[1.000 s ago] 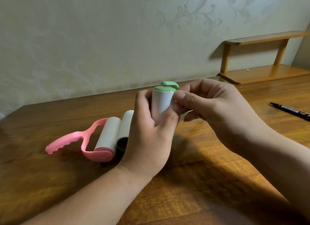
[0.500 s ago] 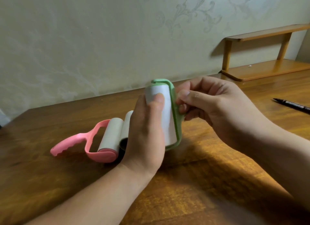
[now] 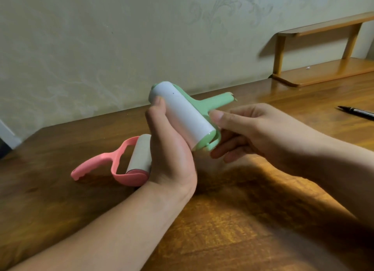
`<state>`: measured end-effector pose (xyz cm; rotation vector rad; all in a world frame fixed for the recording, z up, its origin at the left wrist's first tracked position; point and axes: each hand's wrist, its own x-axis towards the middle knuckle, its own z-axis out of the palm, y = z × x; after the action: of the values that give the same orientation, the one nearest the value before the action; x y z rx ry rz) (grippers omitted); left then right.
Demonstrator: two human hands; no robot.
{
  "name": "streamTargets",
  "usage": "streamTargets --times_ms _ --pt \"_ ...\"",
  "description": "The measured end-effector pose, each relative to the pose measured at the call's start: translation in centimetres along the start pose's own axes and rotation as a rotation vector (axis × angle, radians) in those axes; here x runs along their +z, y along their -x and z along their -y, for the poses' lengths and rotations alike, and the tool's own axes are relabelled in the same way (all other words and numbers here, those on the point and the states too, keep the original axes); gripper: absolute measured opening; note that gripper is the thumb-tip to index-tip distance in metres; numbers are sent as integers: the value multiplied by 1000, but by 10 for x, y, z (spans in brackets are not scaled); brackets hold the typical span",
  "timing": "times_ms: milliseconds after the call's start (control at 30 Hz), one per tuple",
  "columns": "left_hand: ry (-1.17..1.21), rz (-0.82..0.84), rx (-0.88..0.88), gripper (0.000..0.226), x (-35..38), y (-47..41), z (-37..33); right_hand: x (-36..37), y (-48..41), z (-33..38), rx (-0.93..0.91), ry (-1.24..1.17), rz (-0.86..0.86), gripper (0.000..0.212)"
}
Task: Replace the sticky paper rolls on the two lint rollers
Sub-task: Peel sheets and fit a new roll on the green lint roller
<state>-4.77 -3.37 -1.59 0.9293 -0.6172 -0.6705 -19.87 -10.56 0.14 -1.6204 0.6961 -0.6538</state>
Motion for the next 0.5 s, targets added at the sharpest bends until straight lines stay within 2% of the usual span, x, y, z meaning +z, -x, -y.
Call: streamTargets --times_ms 100,200,267,333,400,467,500 --pt "-7 68 80 76 2 2 -2 2 0 2 97 -223 226 57" --pt "-108 141 202 71 5 3 -2 -2 -1 3 41 -463 334 59" --pt "-179 168 251 69 4 3 1 -4 -5 1 -18 -543 255 50" --pt "-263 168 257 68 -1 2 3 -9 -10 -2 -39 -575 90 44" --pt "-321 107 258 81 -5 3 -2 -16 -13 -3 -68 -491 -69 36" --pt "-526 51 449 90 -10 2 -16 -24 -12 -2 -115 -256 -217 30" --pt "-710 99 592 86 -10 1 -23 -27 -9 -2 -149 -149 -261 32"
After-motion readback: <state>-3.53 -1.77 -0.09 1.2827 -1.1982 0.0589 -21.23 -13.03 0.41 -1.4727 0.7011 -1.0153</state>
